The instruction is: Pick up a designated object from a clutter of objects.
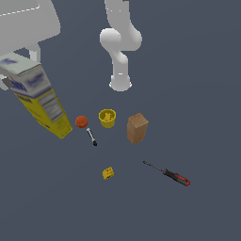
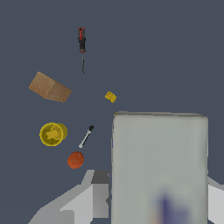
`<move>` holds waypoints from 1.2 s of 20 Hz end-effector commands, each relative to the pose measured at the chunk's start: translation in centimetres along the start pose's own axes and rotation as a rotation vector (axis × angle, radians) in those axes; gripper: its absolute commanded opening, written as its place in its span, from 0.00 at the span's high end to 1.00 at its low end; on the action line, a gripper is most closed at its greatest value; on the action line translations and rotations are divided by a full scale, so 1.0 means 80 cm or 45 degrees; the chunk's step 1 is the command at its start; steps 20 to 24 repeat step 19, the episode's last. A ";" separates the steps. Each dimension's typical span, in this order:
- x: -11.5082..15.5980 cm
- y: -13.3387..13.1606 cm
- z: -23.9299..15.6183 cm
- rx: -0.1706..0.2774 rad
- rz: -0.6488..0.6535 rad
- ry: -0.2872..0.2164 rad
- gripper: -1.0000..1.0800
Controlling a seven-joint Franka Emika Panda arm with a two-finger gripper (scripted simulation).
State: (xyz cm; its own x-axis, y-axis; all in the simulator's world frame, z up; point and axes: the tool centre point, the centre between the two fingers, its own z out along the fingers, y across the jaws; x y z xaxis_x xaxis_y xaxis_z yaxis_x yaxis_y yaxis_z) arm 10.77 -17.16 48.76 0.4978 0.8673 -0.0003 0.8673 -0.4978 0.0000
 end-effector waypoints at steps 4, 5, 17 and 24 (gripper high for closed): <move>-0.002 0.009 -0.013 0.000 0.000 0.000 1.00; -0.002 0.010 -0.015 0.000 0.000 0.000 1.00; -0.003 0.017 -0.023 0.000 0.000 0.000 1.00; -0.003 0.018 -0.023 0.000 0.000 0.000 1.00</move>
